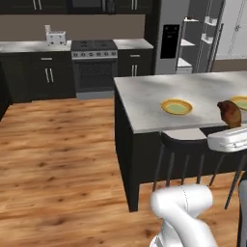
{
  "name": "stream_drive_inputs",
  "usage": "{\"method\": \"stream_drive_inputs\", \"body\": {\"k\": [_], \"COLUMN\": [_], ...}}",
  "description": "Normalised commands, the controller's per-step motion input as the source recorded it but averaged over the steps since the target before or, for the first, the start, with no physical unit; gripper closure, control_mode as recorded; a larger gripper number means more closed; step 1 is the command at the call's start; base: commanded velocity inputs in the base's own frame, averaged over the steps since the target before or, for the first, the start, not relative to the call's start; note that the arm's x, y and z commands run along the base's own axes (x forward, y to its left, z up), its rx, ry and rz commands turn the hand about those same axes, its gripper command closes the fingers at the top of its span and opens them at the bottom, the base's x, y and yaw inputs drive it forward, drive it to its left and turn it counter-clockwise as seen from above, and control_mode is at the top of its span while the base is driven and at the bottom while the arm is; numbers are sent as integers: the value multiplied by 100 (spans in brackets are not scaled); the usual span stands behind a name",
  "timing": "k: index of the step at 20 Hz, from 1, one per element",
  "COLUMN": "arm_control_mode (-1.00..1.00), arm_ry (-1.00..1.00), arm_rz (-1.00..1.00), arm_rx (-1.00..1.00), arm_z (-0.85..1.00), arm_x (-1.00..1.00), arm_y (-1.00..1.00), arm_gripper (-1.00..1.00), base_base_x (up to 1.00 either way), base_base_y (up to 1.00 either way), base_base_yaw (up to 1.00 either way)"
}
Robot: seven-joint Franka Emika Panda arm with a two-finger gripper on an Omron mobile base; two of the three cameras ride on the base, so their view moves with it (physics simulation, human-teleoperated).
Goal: Transport the chicken drumstick and sweet potato to the fridge. Place the chicken drumstick on the rack containing meat and place the sweet potato on the rack containing the vegetable, ensuring meats and vegetables are on different racks.
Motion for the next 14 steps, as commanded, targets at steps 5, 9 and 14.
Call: {"method": "stream_drive_inputs", "body": {"k": [5,9,14], "arm_control_mode": [100,100,100], "arm_ry": [0,0,0], "arm_rz": [0,0,0], "arm_rx": [0,0,0], "arm_z": [0,0,0], "arm_x": [0,0,0], "arm_y": [0,0,0], "arm_gripper": [100,100,100], "base_base_x": [77,100,100], "base_base_y": [100,100,100], "base_base_yaw": [-11,-14,-17]}}
